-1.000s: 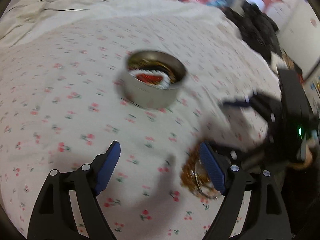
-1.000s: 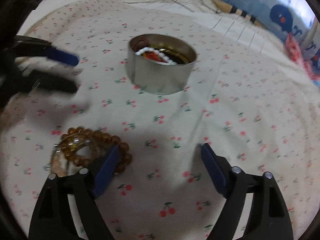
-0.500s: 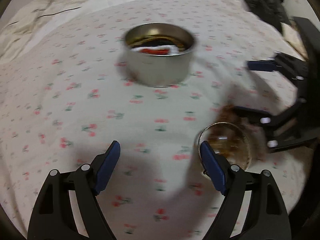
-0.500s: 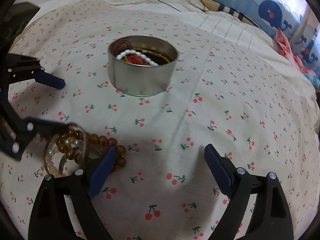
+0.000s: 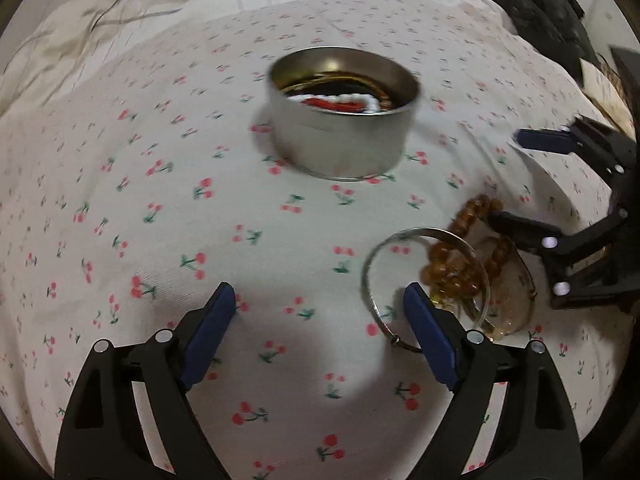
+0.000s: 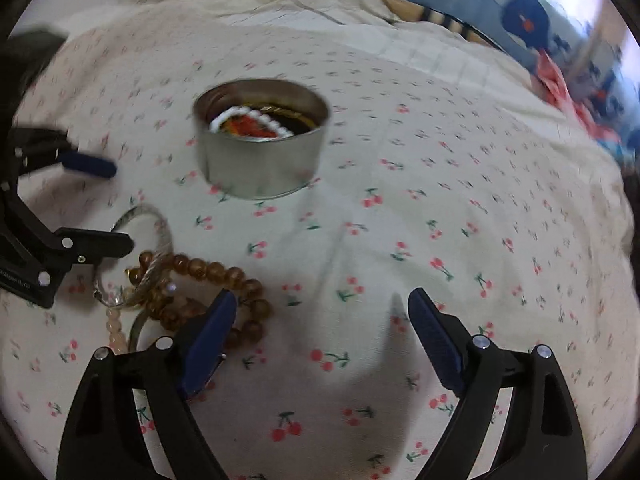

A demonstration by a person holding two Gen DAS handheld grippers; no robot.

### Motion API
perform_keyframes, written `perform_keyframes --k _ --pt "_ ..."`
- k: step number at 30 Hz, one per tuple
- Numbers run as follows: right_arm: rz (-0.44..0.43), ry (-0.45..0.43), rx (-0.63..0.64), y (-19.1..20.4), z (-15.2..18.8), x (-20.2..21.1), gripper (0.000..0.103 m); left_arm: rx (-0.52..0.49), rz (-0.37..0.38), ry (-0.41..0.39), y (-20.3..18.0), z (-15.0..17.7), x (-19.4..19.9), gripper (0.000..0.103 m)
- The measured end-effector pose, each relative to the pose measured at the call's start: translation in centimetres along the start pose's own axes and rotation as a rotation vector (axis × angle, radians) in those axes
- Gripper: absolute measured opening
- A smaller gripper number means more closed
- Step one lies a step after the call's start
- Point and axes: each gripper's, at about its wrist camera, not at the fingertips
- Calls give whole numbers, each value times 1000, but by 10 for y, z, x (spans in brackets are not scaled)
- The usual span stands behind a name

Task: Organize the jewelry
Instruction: 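Move both grippers back to the remaining bracelets beside the tin, then grasp the silver bangle with the left gripper while the right grasps the amber beads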

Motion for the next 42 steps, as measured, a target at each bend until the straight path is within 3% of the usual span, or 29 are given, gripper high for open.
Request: perform_keyframes --k 2,6,10,12,16,19,20,22,26,29,30,31,32,33,35,37,38,39,41,42 --pt "16 0 1 0 0 -2 73 -18 -2 -12 -5 1 2 56" --pt "60 2 -59 -14 1 -2 65 37 -10 -26 9 -5 6 25" --pt "-4 -26 -118 -25 -1 6 61 144 12 -34 34 -4 10 25" --pt "-46 -26 -103 -19 -1 7 61 137 11 -29 33 -4 9 27" --pt "-23 6 -22 -2 1 -2 59 93 2 -22 23 -3 5 39" --pt "-45 0 -50 -5 0 -1 33 78 -3 -24 20 -2 5 33" --pt "-50 -4 -60 -6 1 1 16 69 11 -22 19 -2 6 16" --pt "-78 -20 -92 -12 1 5 13 56 11 -33 17 -1 11 8" --pt "-133 -54 -147 -20 -2 12 12 87 16 -71 22 -3 19 5" --pt "-123 -36 -138 -19 -5 7 14 107 34 -72 29 -4 19 6" --pt "-125 -15 -135 -18 -4 4 28 116 43 -61 32 -4 17 10" --pt "-116 -13 -130 -18 -3 2 36 121 50 -53 32 -2 16 13" --pt "-99 -8 -113 -15 -3 0 42 122 53 -39 33 -1 13 22" --pt "-87 -2 -95 -11 -3 -1 42 121 51 -36 32 -3 10 33" --pt "-75 -1 -82 -8 -1 -2 42 115 52 -38 31 -2 9 43" --pt "-80 -8 -75 -6 -1 -1 31 91 41 -34 26 -1 8 45" --pt "-79 -14 -75 -7 -1 1 12 79 32 -31 23 -1 7 43" --pt "-88 -30 -84 -8 -2 4 12 59 35 -27 20 0 7 19" --pt "-124 -76 -112 -13 -4 14 12 22 39 -31 13 -3 9 2" --pt "-139 -112 -120 -15 -5 21 12 6 51 -45 9 -3 14 2"
Point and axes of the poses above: each gripper's, at about its wrist camera, not at the fingertips, and x roughly against the way its jaws point, y to its left, z to its underside, and after that the axes turned 3 degrees about -x, right-handed
